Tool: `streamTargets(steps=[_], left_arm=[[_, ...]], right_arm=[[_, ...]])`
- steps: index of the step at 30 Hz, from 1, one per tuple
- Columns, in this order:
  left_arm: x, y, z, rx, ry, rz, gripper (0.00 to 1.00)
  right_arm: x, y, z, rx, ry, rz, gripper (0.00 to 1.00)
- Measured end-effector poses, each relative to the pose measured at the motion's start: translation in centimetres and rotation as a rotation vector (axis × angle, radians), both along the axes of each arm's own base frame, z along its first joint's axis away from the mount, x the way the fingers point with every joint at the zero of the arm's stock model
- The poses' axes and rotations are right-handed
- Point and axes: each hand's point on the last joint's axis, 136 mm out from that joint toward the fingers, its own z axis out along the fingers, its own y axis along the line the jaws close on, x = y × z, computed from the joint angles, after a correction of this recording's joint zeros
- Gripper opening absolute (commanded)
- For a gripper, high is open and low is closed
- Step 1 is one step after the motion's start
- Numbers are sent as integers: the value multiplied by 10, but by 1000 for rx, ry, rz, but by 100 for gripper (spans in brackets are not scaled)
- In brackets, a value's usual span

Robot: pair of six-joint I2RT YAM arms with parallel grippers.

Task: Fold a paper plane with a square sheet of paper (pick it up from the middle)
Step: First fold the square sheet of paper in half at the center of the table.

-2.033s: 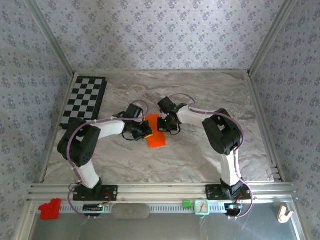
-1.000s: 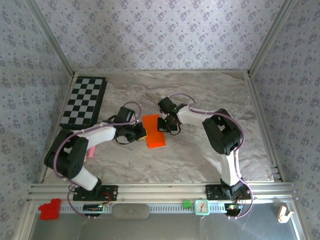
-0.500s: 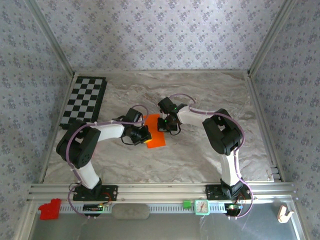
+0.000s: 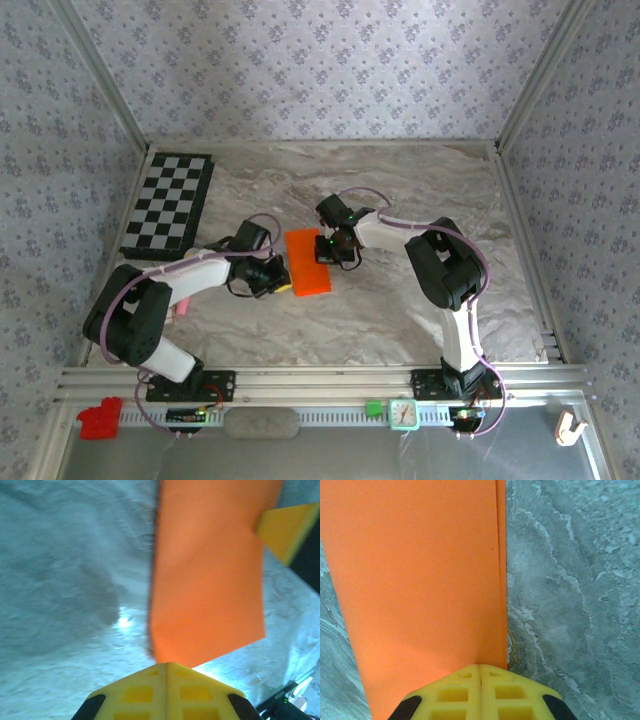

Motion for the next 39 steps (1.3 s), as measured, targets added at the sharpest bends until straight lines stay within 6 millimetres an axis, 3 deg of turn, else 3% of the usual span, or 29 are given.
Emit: streamTargets(steps=[3,9,13,25,36,39], left_arm=[[7,-16,4,-41,-8,-12,4],[12,-30,-18,-22,60,-27,4],[7,-26,-32,10,113,-28,4],[-1,-22,-34,-13,47,-79,4],[-41,9,-32,118,92,-186,4],[-46,14,-24,135,93,-160,5]], right_arm=[[0,0,0,0,0,0,4],[0,0,0,0,0,0,4],[0,0,0,0,0,0,4],[0,0,0,1,0,0,4],[0,0,0,1,1,-1,4],[0,0,0,3,2,0,4]])
